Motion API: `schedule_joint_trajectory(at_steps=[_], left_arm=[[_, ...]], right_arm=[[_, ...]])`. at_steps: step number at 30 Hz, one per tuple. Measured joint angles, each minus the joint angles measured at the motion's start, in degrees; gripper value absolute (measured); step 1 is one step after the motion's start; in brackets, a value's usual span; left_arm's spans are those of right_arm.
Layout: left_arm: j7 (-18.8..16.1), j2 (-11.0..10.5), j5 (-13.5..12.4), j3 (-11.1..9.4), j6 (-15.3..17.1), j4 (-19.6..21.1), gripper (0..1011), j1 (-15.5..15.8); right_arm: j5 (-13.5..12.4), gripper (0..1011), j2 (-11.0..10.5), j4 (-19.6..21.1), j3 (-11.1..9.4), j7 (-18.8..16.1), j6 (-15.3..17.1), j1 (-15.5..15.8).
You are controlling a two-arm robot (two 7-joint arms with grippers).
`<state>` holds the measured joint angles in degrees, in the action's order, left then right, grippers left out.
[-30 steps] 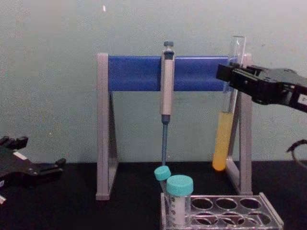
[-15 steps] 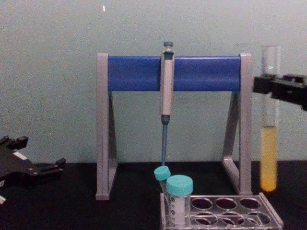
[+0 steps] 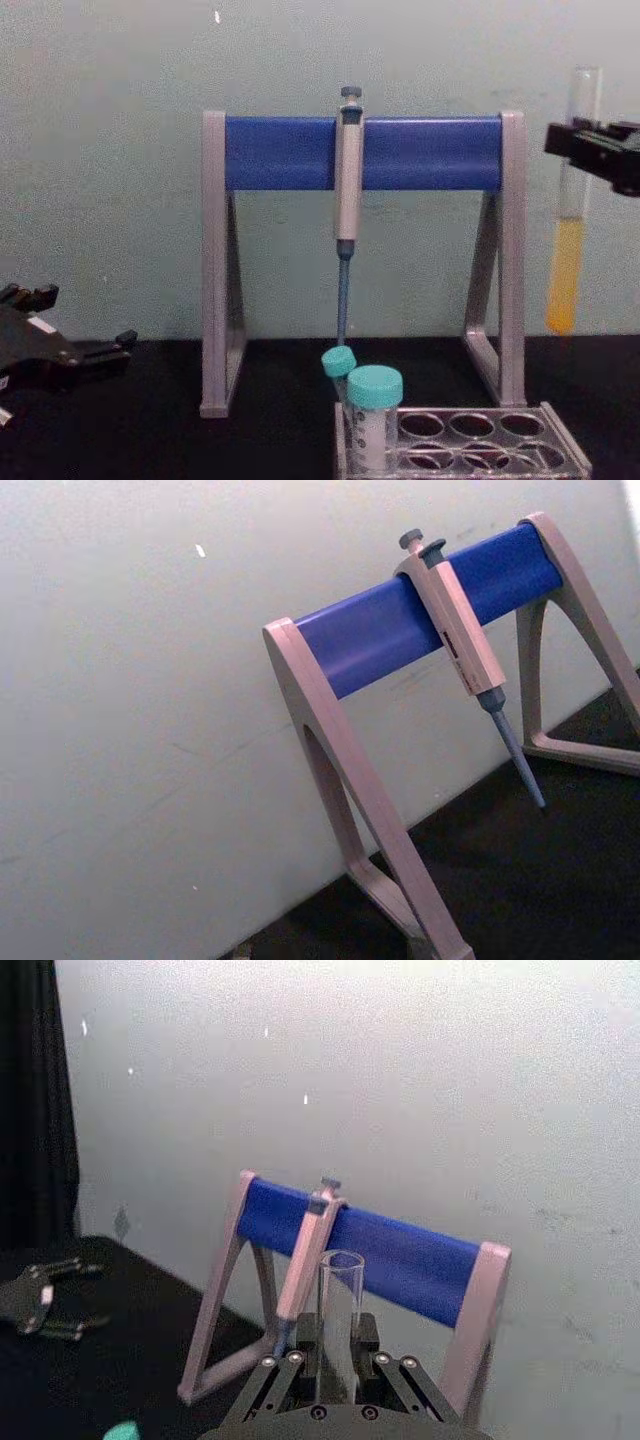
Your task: Pick up the test tube from the test tube rack, shake it, then place it back into the test tube rack.
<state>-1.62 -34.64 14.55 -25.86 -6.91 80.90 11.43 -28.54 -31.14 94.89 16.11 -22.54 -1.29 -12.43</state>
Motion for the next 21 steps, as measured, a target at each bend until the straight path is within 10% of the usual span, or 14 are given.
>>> schedule_joint_trajectory(at_steps=[9, 21], left_arm=[[0.0, 0.0, 0.0, 0.0, 0.0, 0.0, 1001, 0.0], [0.0, 0.0, 0.0, 0.0, 0.0, 0.0, 1001, 0.0]], right_arm=[[-0.1, 232, 5.3, -4.5, 1.8, -3.2, -2.2, -3.4], [-6.8, 232, 2.6, -3.5, 3.8, -12.8, -0.3, -3.5]])
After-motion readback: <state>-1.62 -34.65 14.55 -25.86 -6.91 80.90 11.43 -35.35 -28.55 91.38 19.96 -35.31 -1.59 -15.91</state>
